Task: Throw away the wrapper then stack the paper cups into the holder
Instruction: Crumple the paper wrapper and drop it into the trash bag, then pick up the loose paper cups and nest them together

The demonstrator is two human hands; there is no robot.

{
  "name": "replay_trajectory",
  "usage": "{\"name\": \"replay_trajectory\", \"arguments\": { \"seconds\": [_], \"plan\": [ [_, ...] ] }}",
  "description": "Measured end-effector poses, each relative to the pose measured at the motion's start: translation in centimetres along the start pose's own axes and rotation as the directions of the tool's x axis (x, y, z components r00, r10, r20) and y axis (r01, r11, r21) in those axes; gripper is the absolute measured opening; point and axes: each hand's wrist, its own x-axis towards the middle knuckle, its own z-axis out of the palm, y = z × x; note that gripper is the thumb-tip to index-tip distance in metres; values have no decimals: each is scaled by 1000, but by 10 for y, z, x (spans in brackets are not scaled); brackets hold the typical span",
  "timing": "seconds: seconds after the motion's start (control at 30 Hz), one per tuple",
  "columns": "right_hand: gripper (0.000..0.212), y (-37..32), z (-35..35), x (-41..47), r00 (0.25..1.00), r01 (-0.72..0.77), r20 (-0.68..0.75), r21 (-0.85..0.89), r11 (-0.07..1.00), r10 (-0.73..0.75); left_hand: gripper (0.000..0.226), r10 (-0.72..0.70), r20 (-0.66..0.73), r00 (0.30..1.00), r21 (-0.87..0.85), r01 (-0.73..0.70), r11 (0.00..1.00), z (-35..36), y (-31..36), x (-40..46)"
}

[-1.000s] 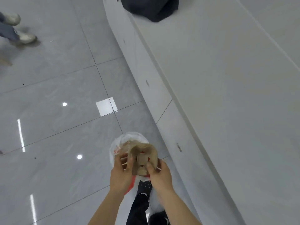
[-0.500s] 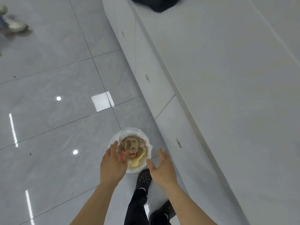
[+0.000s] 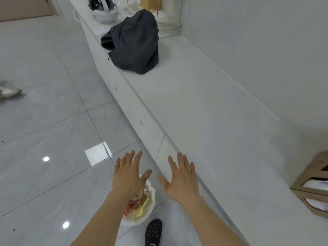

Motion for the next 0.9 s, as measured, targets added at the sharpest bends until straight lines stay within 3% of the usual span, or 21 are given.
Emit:
{"name": "replay_trajectory", "arguments": {
  "seconds": [0.13, 0.33, 0.63, 0.7, 0.9],
  "plan": [
    [85, 26, -36, -10, 993, -62, -98, 0, 998, 62, 81, 164, -49, 985, 33, -163, 986, -18, 46, 18],
    [84, 96, -64, -51, 939, -249, -213, 116, 961, 269, 88, 392, 17, 920, 50, -392, 919, -7, 136, 30],
    [78, 228, -43, -171, 721, -589, -153, 378, 714, 675, 95, 700, 188, 689, -8, -711, 703, 70, 288, -16],
    [78, 279, -28, -221, 611, -669, -119, 451, 591, 783, 95, 771, 275, 574, -27, -797, 603, 101, 349, -50],
    [78, 307, -6, -259, 534, -688, -51, 554, 469, 844, 86, 792, 358, 494, -39, -840, 541, 128, 370, -89]
  ]
}}
